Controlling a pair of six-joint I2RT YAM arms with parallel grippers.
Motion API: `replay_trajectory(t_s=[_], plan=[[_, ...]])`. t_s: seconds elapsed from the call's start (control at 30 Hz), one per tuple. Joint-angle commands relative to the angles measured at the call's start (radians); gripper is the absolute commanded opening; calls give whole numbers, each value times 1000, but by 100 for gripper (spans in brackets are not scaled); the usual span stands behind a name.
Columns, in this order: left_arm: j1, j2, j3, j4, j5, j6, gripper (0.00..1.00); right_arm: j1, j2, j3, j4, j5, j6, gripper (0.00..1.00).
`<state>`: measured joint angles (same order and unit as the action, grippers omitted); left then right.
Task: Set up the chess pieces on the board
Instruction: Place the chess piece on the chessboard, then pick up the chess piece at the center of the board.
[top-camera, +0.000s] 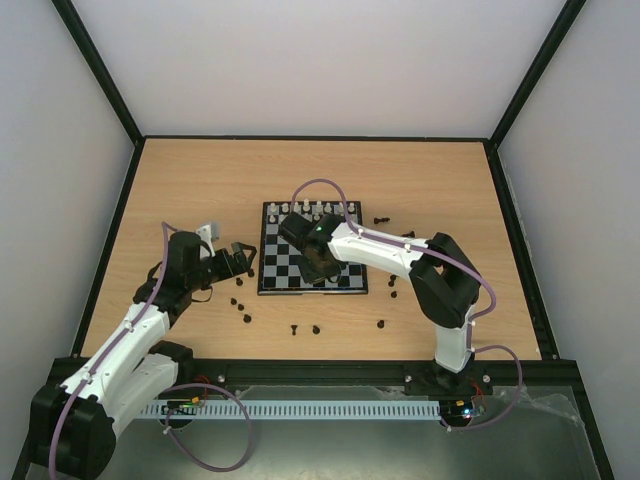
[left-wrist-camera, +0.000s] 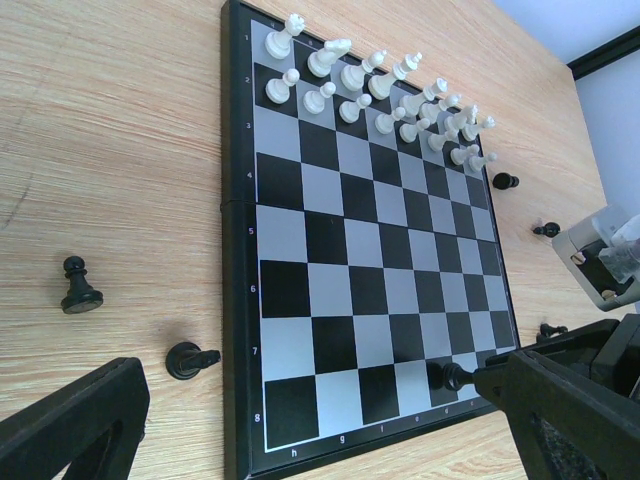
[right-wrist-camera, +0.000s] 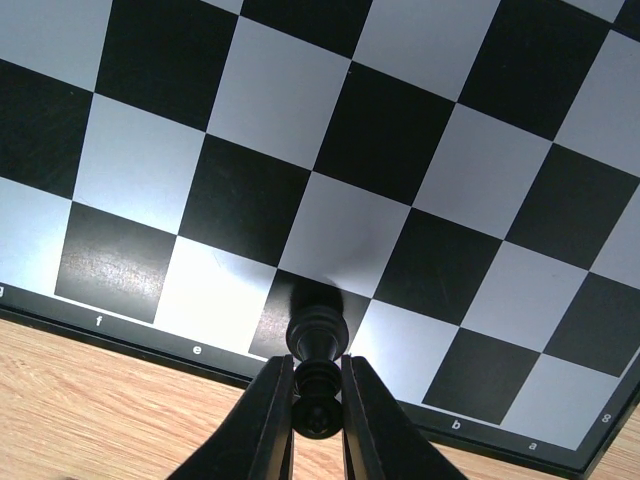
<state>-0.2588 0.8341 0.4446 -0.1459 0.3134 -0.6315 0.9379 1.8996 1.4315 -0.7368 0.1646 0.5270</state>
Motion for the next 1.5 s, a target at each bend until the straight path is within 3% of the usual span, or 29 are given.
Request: replay_trajectory(t_s=[0.0,1.13,1.47], plan=[[-3,-4,0,-10,-1,11,100,15,16,16,-58,-3,-6,13],[-2,-14,-4,-10,1,10,99,20,29,21,-63,39,-11,19],[-3,-29,11,-18,-2,6,100,21,-154,34,28,-5,-39,33]])
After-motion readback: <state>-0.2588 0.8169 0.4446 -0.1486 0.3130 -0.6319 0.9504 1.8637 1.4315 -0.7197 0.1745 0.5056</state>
